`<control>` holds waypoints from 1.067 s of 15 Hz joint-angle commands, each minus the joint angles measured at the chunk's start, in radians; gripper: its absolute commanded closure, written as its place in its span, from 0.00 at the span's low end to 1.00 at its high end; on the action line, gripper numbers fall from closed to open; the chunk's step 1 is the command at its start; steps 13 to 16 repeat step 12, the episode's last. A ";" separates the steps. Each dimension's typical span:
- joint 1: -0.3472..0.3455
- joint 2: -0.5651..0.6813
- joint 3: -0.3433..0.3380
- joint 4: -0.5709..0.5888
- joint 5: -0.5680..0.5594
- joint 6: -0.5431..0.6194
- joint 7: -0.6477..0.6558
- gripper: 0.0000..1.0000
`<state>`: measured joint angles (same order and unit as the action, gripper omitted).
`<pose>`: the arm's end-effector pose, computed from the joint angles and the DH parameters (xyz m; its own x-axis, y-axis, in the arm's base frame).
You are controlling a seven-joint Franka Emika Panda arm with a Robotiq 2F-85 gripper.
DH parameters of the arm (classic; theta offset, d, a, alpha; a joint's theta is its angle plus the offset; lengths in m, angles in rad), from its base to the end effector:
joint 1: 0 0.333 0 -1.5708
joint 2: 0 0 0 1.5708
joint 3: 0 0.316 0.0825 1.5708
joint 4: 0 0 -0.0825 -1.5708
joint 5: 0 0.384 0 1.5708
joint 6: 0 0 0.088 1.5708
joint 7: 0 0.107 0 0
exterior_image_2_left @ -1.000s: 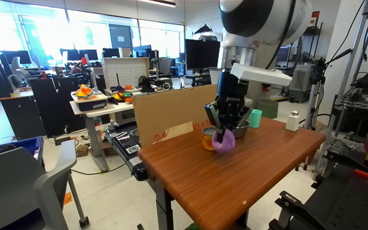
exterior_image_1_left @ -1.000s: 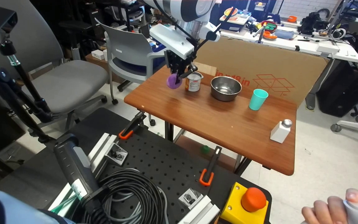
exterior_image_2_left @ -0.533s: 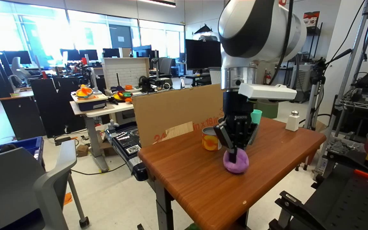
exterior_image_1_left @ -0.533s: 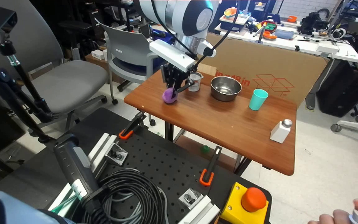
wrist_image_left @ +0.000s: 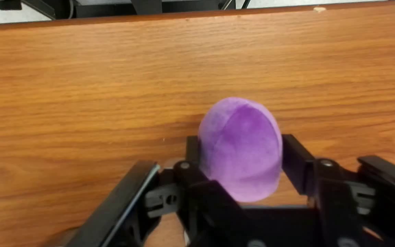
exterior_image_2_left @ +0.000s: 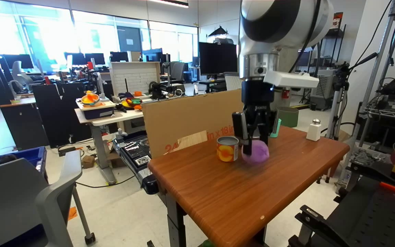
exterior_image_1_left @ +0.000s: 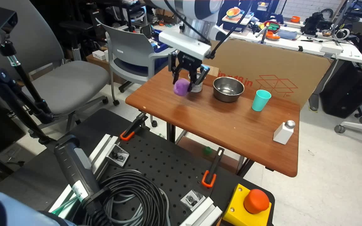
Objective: Move the purple plushy to the left
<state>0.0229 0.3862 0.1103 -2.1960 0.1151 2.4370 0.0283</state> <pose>0.5361 0.0734 0.1956 0.9883 0.0141 -0.1516 -0.0009 -0.9952 -0.0980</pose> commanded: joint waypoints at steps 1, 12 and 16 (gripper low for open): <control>-0.037 -0.227 -0.002 -0.094 0.031 -0.116 -0.119 0.06; -0.038 -0.554 -0.095 -0.143 -0.110 -0.280 -0.091 0.00; -0.038 -0.554 -0.095 -0.143 -0.110 -0.280 -0.091 0.00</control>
